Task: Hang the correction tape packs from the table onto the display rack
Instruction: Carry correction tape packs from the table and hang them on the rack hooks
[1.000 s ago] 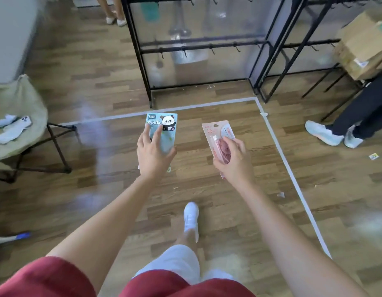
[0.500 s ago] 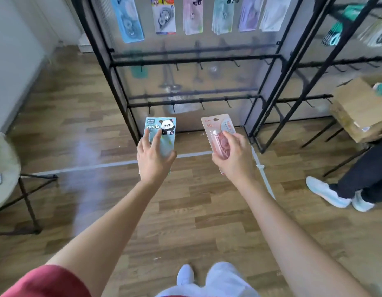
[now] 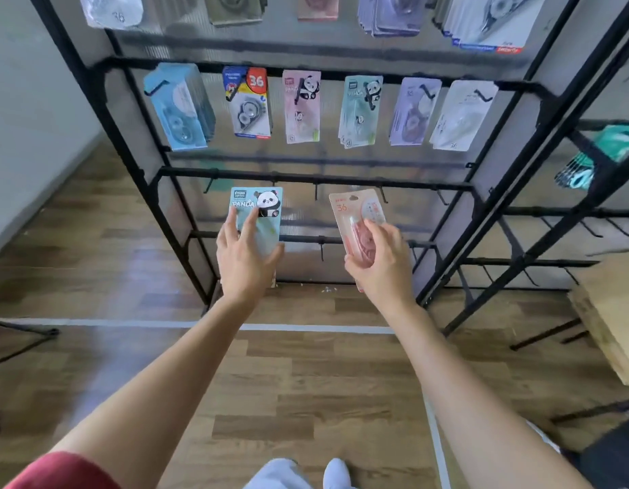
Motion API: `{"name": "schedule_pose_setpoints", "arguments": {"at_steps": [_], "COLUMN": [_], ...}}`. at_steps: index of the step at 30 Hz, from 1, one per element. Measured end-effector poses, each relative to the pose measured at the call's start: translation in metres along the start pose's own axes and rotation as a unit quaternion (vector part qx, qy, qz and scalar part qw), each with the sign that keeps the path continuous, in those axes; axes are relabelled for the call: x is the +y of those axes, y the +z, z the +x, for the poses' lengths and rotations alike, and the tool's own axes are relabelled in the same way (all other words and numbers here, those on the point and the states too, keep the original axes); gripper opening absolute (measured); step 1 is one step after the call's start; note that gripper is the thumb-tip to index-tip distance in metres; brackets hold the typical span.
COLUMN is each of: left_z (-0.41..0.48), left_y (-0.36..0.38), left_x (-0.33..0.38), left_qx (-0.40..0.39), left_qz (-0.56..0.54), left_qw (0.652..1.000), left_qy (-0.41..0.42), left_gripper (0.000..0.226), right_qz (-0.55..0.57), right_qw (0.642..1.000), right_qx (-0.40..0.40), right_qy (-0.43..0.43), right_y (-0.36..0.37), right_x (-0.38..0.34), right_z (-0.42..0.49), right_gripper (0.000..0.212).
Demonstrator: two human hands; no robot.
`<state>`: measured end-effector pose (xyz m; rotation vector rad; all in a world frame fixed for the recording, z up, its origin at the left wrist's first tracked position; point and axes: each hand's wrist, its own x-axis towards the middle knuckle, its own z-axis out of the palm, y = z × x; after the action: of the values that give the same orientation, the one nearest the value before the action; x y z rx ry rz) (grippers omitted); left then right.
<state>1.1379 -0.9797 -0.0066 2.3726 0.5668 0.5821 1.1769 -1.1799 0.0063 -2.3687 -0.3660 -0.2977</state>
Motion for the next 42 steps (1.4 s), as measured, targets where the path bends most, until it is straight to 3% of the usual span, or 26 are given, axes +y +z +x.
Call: {"name": "schedule_pose_setpoints", "arguments": {"at_steps": [13, 25, 37, 42], "left_z": [0.108, 0.142, 0.138, 0.172], "left_y": [0.080, 0.133, 0.171, 0.186], "left_x": [0.043, 0.123, 0.163, 0.170], "left_qx": [-0.024, -0.006, 0.042, -0.001], "left_qz": [0.007, -0.048, -0.024, 0.015], "left_qw": [1.000, 0.983, 0.992, 0.997], "left_qy": [0.015, 0.176, 0.119, 0.070], "left_gripper": [0.072, 0.065, 0.064, 0.070], "right_qz": [-0.004, -0.016, 0.016, 0.009], "right_qw": [1.000, 0.997, 0.999, 0.999], "right_qx": [0.020, 0.023, -0.020, -0.025], "right_qy": [0.016, 0.069, 0.027, 0.018], "right_y": [0.011, 0.000, -0.012, -0.013], "right_x": [0.053, 0.109, 0.137, 0.146], "right_z": [0.126, 0.172, 0.195, 0.201], "right_gripper": [0.061, 0.063, 0.065, 0.062]}}
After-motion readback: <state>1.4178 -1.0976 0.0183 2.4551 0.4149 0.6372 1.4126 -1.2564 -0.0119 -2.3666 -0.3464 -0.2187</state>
